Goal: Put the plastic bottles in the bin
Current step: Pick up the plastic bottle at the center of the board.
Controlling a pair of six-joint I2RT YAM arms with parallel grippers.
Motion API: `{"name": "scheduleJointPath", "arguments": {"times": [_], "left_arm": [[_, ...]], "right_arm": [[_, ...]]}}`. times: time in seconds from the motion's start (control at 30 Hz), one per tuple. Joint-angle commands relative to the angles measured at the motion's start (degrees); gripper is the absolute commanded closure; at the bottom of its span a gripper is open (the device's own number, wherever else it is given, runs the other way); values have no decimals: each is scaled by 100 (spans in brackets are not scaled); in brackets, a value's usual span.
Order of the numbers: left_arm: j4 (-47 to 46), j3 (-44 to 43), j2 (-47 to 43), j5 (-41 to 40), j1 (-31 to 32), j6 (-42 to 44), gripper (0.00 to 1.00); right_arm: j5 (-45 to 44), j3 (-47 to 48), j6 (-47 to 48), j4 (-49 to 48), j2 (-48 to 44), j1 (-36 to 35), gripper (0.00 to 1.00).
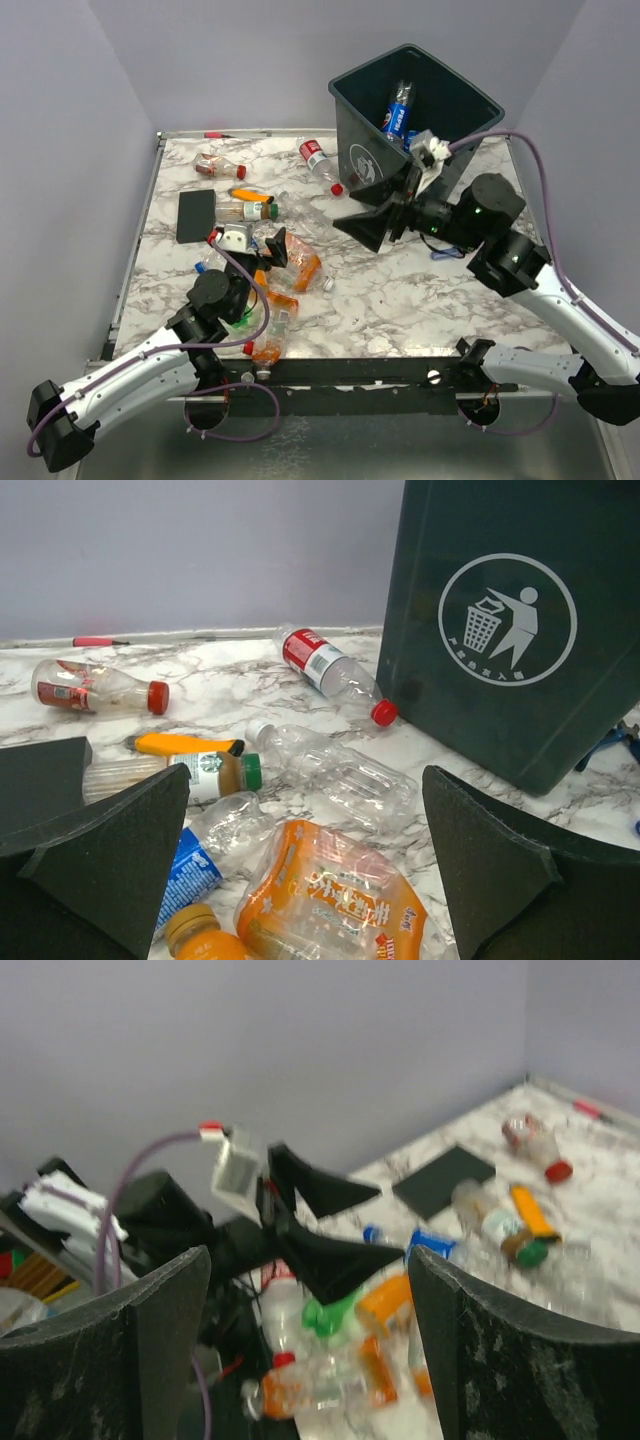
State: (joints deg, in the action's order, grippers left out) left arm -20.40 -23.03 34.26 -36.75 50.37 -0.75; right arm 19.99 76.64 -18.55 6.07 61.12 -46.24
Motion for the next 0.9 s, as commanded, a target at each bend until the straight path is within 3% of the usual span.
{"name": "scheduleJointPath", "arguments": {"times": [0.0, 0.17, 0.3, 0.4, 0.5, 0.6, 0.87], "left_arm": [[138, -195, 101, -358, -1, 241, 1], [673, -522, 485, -758, -1, -76, 1], [1228, -935, 956, -652, 0, -610, 1], [1475, -1208, 1416, -585, -26, -974, 1], [2284, -1809, 2251, -493, -244, -1611, 1], [2936, -2427, 3241, 260, -584, -2422, 1], [3075, -3538, 4772, 524, -1183, -4569, 1]], "right_arm": [[-662, -1133, 73, 395, -538, -173, 17], [-1456, -2441, -242, 129, -1238, -175, 15], [-2756, -3413, -1232, -67, -1559, -175, 12], [-2872, -3934, -1487, -331, -1643, -175, 11], [-2747, -4119, -1490, -244, -1481, -175, 9], [-2629, -4214, -1459, -217, -1304, -173, 10], [-2555, -4381, -1457, -336, -1322, -175, 11]]}}
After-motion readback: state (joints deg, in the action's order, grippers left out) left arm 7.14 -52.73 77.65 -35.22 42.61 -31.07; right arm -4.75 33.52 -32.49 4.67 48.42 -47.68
